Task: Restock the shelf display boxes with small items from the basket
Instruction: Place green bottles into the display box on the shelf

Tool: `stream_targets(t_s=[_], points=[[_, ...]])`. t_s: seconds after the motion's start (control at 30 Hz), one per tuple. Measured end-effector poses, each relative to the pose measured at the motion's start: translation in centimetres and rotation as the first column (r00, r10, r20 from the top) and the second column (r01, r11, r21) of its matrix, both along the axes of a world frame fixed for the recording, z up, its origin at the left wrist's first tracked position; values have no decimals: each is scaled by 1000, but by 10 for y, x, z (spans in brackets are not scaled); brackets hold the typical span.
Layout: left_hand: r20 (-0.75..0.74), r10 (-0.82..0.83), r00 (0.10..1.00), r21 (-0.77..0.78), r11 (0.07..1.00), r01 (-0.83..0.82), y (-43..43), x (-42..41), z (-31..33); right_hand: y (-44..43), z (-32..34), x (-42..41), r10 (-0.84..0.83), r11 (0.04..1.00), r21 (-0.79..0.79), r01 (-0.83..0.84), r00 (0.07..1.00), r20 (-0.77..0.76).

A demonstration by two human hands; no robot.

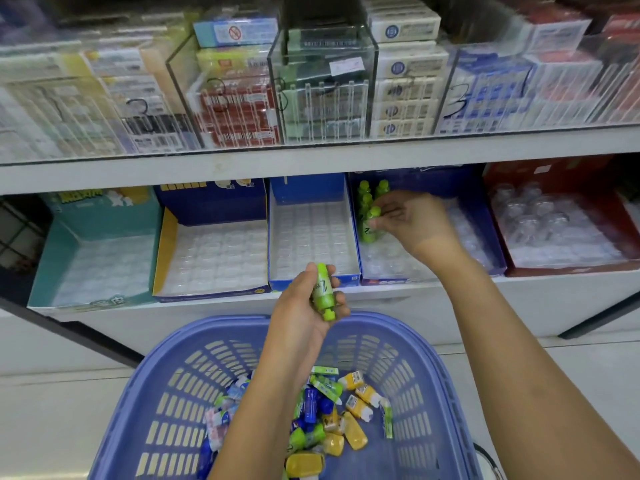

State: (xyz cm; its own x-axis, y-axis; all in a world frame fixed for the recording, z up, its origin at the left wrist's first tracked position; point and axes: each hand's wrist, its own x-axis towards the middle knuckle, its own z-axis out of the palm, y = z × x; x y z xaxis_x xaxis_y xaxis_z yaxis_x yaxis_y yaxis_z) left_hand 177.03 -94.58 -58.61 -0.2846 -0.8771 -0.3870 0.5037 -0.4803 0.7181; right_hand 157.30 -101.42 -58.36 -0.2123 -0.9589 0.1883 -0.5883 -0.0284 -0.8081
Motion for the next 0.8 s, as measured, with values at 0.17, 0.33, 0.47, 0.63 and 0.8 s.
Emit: stream_targets(t_s=[0.17,0.33,0.47,0.63,0.8], points=[[179,5,984,-103,995,13,2,4,2,1,-1,9,-39,999,27,38,999,19],[134,-11,991,-87,996,23,8,12,18,4,9,9,-65,991,115,64,998,1],[-6,42,999,-98,994,-43,14,16,23,30,19,22,-249,967,-52,248,968,-15],[-133,96,986,-110,988,-111,18,15,22,74,50,57,216,952,70,-297,817,534],[-100,88,991,-249,962,-111,16,10,22,82,52,76,140,988,-25,-151,822,553]])
